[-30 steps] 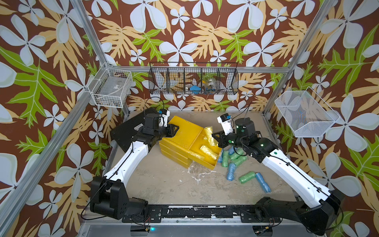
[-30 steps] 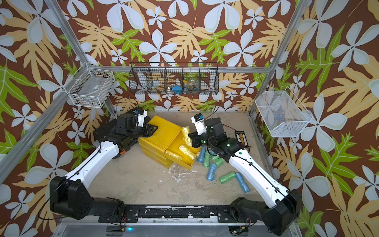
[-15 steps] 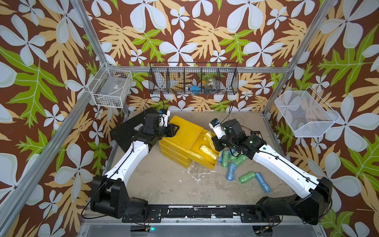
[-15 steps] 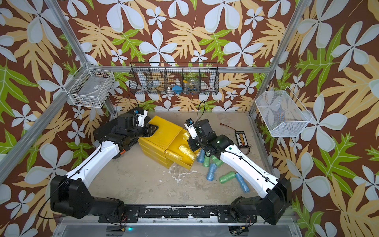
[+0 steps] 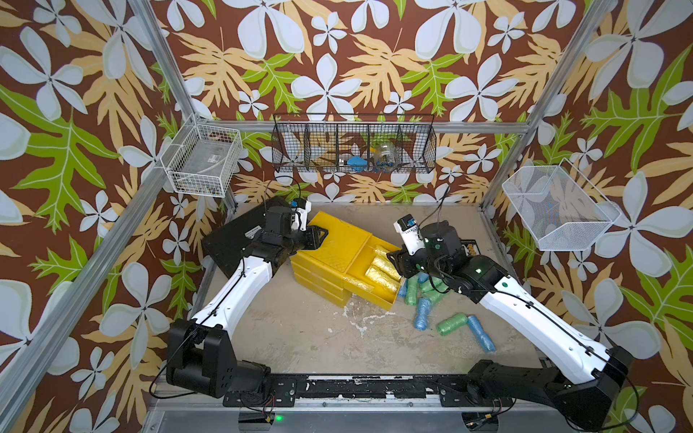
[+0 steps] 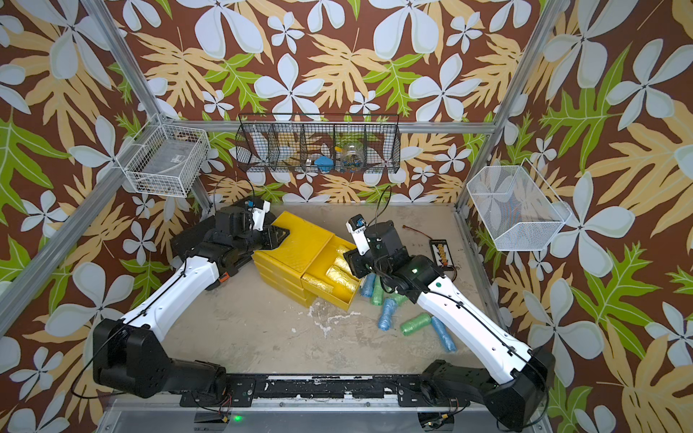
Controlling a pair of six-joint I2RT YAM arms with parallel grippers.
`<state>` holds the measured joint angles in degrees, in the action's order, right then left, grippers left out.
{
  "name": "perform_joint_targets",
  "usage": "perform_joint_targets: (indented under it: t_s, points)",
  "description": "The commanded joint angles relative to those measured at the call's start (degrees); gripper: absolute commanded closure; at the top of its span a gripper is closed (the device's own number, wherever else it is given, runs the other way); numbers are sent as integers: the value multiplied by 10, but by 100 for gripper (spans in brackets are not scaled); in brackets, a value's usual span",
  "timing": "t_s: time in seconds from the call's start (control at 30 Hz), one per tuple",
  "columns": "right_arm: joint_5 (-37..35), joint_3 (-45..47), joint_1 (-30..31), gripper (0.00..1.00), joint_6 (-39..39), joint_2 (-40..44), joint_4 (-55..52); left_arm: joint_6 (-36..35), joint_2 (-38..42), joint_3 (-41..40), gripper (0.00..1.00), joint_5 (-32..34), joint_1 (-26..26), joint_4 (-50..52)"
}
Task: Sort the rolls of trash bags by color and place them into the drawer
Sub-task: Place the roll of trash bags in the drawer, then close the drawer in the storage box.
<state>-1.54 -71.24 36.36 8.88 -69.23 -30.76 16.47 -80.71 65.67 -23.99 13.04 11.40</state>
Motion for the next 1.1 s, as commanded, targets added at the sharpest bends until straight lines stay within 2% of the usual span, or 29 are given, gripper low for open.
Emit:
perform_joint_targets:
  t_s: [0.0, 0.17, 0.37, 0.47, 0.63, 1.07]
  points:
    - [-26, 10, -33, 53, 56, 28, 6, -3, -2, 4, 64, 11, -2, 55]
    - [62, 90, -136, 72, 102, 83, 5, -4, -3, 8, 64, 12, -1, 58]
    - [130, 197, -150, 80, 136, 111, 20, -4, -3, 10, 64, 11, -2, 58]
    - [171, 236, -150, 82, 150, 114, 46, -5, -3, 6, 64, 12, -1, 59]
    - [230, 251, -146, 82, 161, 97, 76, -4, -1, 5, 64, 13, -2, 59]
    - [265, 202, -96, 82, 174, 24, 115, -3, -1, 3, 64, 10, -2, 59]
